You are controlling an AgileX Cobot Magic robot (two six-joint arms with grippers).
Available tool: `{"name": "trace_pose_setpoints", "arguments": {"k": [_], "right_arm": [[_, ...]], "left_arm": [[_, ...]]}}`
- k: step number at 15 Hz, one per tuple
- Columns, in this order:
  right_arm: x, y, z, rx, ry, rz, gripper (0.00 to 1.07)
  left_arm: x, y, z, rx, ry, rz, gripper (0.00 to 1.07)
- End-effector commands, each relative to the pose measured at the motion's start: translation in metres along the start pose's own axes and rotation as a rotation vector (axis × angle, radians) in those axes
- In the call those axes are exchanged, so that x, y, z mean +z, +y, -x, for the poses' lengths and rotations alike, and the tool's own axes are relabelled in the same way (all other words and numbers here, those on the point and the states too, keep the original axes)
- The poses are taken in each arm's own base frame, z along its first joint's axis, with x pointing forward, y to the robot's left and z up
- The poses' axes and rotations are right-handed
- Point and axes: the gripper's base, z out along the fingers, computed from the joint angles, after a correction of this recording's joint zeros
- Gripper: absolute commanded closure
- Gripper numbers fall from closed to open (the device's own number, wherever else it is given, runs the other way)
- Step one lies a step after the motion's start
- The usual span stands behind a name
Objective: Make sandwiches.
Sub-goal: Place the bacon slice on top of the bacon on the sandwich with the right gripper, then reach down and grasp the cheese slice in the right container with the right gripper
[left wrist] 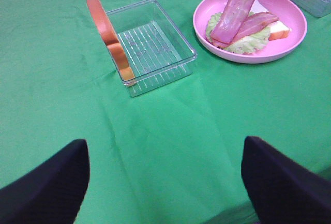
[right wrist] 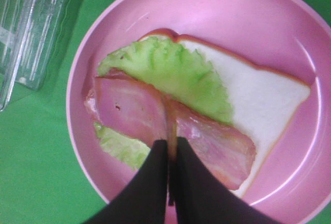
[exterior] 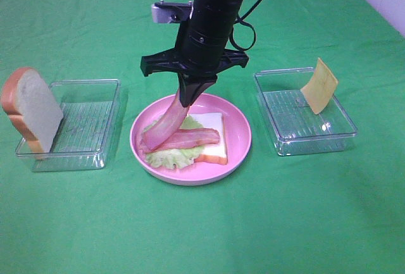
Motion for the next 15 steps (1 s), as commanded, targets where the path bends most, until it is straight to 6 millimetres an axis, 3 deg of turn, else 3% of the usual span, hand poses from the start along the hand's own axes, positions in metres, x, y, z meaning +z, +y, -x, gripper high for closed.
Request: {"name": "trace_pose_setpoints", "arguments": {"k": [1, 3, 4, 7, 8, 10, 15], "right_arm": [[0.000, -0.003, -0.002, 0.009, 0.016, -0.023, 0.80], [0.000, -0.005, -0.002, -0.001, 0.014, -0.042, 0.47], [0.000, -0.007, -0.001, -0.023, 0.007, -0.074, 0.38], [-0.015, -0.017, -0.001, -0.069, -0.019, -0.192, 0.36], [-0.037, -0.022, -0.001, -0.068, -0.069, -0.232, 0.36], [-0.054, -0.037, -0.001, -0.031, -0.094, -0.234, 0.36], [-0.104, -0.116, -0.012, 0.141, -0.070, -0.269, 0.36]], "left_arm": [[-0.001, 0.000, 0.000, -0.002, -0.019, -0.002, 0.30], [-0.001, 0.000, 0.000, -0.002, -0.019, -0.002, 0.30], [-0.001, 0.000, 0.000, -0.002, -0.019, -0.002, 0.30], [-0.001, 0.000, 0.000, -0.002, -0.019, -0.002, 0.30], [-0.001, 0.000, 0.000, -0.002, -0.019, -0.002, 0.30], [-0.001, 0.000, 0.000, -0.002, -0.019, -0.002, 0.30], [-0.001, 0.000, 0.000, -0.002, -0.019, -0.002, 0.30]]}}
